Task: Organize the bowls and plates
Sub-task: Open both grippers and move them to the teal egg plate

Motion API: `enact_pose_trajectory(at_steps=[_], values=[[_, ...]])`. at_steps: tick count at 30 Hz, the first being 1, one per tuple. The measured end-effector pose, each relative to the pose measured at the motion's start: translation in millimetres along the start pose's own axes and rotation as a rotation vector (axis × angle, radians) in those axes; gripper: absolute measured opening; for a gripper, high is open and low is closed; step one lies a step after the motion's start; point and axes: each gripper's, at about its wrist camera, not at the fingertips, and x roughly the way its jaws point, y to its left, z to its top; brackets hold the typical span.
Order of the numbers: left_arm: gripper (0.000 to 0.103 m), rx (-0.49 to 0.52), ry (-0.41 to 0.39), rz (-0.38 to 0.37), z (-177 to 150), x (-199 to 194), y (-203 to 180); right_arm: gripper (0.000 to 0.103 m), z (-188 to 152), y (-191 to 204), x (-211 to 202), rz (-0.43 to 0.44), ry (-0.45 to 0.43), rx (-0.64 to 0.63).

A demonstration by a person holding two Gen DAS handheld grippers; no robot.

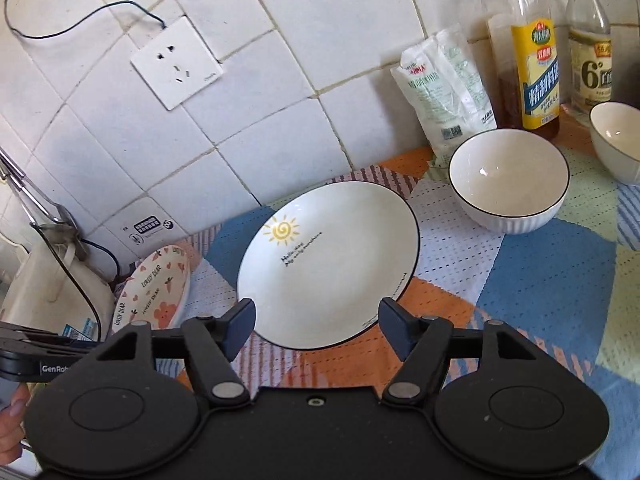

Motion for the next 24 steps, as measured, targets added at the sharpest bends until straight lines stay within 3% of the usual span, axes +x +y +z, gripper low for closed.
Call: enact_pose_trajectory(at_steps=[5, 9, 15, 24], values=[[0.032, -0.013, -0.012, -0.057, -15, -29, 26, 0.075, -14, 41, -42, -0.065, -0.043, -0.064], [0.033, -0.028, -0.029, -0.089, -31, -49, 50, 0.094, -28, 74, -72, -0.031, -0.088, -0.083], [0.034, 0.045, -0.058, -0.096, -59, -75, 72, 0.094, -59, 112, -99, -0.053, -0.194, -0.059], [0.039, 0.126, -0.1, -0.137, -112, -97, 98, 0.094, -97, 161, -121, -0.079, -0.247, -0.109]])
